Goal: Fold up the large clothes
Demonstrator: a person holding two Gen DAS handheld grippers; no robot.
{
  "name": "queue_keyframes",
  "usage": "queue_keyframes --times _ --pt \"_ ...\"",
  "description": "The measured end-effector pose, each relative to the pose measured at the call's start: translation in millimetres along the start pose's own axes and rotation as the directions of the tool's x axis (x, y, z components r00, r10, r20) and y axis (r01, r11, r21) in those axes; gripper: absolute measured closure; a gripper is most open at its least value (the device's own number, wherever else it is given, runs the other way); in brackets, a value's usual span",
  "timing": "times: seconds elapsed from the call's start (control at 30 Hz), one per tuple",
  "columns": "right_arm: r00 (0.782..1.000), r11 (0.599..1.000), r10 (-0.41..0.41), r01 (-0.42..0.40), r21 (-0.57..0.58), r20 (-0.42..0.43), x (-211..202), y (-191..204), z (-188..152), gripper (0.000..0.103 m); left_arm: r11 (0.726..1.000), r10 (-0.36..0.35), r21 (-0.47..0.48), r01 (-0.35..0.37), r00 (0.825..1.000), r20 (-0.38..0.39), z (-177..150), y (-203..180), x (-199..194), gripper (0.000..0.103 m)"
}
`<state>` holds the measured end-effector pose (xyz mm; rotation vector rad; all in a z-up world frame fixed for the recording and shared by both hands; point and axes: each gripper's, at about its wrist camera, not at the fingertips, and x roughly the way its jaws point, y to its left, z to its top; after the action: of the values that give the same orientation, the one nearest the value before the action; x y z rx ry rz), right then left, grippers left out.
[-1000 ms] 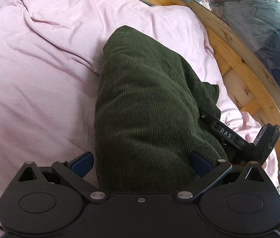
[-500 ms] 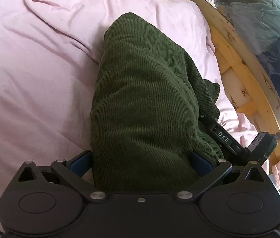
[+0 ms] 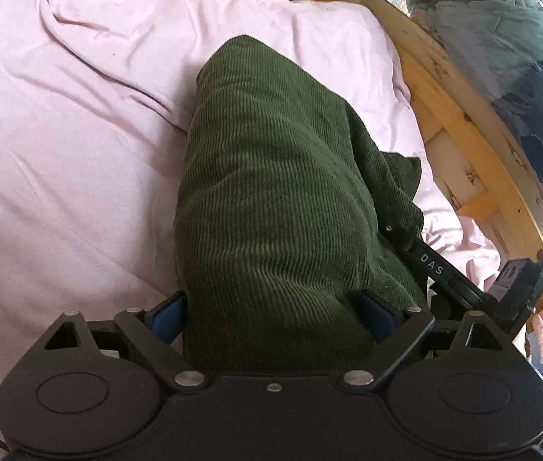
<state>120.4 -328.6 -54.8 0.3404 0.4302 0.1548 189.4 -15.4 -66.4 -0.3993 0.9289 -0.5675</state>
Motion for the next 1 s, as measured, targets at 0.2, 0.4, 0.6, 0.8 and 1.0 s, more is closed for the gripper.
queue_keyframes --times 0.2,0.4,0.6,0.8,1.0 --pt "0.993 0.998 0.047 -0.042 -0.044 0.108 -13 39 27 0.069 0.998 -0.064 -0.003 0.064 0.996 0.06 -7 -13 -19 0.02" --pt "0.984 0.995 0.086 -0.077 -0.062 0.158 44 72 68 0.069 0.995 -0.103 -0.003 0.104 0.987 0.124 12 -5 -10 0.021" --pt "0.998 0.997 0.045 -0.042 -0.069 0.053 146 80 87 0.061 0.996 0.008 0.082 -0.027 0.973 0.23 78 22 -16 0.024" --pt "0.998 0.997 -0.061 0.061 -0.054 0.012 167 58 70 0.017 0.995 0.077 0.049 -0.091 0.969 0.237 101 62 9 0.022" --pt "0.996 0.993 -0.082 0.085 -0.084 0.04 131 55 69 0.009 0.986 0.104 0.1 -0.133 0.963 0.248 95 44 8 0.018"
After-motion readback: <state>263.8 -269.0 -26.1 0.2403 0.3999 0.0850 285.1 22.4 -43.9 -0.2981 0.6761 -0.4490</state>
